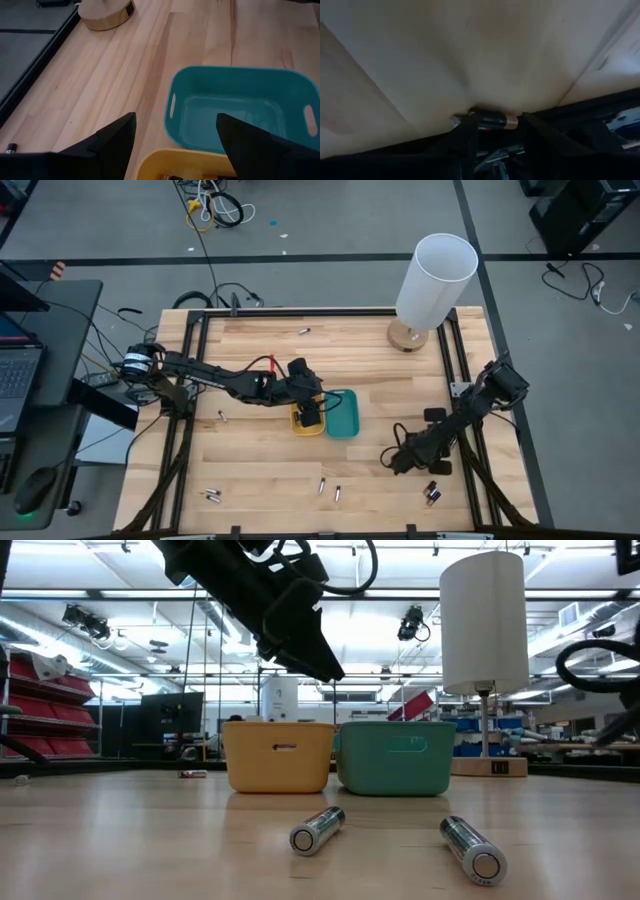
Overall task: Sort batteries
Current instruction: Put the black battery into the yellow bin
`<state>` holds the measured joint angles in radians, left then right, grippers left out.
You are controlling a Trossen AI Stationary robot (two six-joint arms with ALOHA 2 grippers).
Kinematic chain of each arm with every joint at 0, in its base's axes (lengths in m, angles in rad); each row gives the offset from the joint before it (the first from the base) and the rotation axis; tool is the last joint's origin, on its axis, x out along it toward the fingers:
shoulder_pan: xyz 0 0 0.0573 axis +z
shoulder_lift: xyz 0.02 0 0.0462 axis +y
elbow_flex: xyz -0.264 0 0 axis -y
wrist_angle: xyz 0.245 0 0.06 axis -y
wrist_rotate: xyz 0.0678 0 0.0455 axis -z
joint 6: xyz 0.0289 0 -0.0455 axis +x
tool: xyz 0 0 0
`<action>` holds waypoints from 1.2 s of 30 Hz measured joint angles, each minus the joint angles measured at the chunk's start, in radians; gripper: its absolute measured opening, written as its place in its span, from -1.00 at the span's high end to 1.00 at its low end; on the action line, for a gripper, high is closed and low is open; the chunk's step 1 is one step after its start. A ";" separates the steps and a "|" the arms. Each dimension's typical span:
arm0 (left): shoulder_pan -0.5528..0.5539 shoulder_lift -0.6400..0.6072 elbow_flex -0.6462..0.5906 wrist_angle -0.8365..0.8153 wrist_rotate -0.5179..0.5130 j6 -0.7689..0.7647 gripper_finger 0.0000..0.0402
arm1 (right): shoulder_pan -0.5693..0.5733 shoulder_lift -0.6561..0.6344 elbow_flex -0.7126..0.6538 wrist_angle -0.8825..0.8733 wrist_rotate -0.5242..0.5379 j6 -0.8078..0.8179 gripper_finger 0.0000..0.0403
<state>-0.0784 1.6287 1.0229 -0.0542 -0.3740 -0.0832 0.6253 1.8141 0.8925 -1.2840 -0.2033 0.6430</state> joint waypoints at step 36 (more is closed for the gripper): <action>0.006 0.000 0.000 0.031 0.000 -0.004 -0.45 | -0.018 0.001 -0.001 0.062 -0.130 0.670 0.32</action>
<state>-0.0719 1.6287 1.0229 -0.0233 -0.3740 -0.0868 0.6077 1.8149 0.8917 -1.2215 -0.3336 1.3133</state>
